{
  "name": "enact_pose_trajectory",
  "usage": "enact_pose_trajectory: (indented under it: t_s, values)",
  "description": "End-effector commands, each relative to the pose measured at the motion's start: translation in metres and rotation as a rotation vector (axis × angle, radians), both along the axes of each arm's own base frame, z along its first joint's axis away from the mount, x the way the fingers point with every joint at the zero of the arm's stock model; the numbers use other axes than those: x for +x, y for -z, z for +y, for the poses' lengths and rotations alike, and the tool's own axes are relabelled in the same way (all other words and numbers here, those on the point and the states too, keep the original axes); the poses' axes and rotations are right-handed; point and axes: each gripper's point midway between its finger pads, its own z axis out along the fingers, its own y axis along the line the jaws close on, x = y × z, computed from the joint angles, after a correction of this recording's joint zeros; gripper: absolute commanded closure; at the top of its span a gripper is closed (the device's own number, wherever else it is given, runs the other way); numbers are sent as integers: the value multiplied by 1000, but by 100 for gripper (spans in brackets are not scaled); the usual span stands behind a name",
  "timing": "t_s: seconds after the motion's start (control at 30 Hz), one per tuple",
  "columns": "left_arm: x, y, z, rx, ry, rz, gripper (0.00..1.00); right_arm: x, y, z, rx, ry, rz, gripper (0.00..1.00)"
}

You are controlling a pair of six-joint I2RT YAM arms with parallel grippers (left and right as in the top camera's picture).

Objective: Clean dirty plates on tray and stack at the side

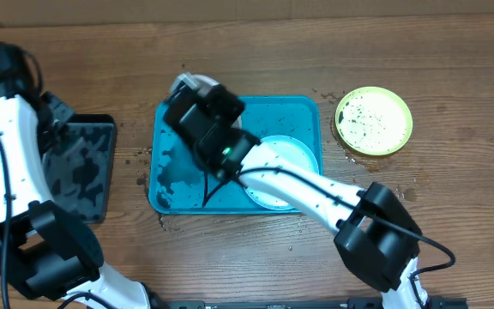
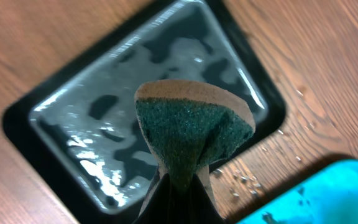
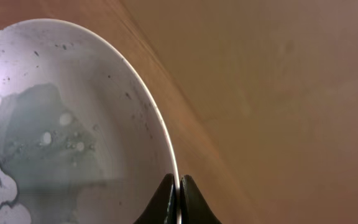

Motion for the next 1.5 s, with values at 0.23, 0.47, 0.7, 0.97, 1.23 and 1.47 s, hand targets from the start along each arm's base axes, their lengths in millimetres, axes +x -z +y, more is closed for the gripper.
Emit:
enact_pose_trajectory:
  t_s: [0.23, 0.47, 0.7, 0.97, 1.23, 1.47]
  values:
    - [-11, -2, 19, -6, -60, -12, 96, -13, -70, 15, -366, -92, -196, 96]
    - [-11, -2, 19, -5, -61, -12, 96, -11, -89, 15, -383, -58, -256, 96]
    - [-11, -2, 19, -4, -61, -13, 96, -11, -89, 15, -368, -55, -257, 96]
    - [-11, -2, 19, -7, -60, -15, 96, 10, -47, -6, 41, 44, -121, 96]
    - [-10, -2, 18, -7, -57, -16, 96, 34, 6, -68, 614, 262, 280, 96]
    - [-10, -2, 18, -7, -57, -14, 96, 44, -16, -134, 998, 280, 597, 96]
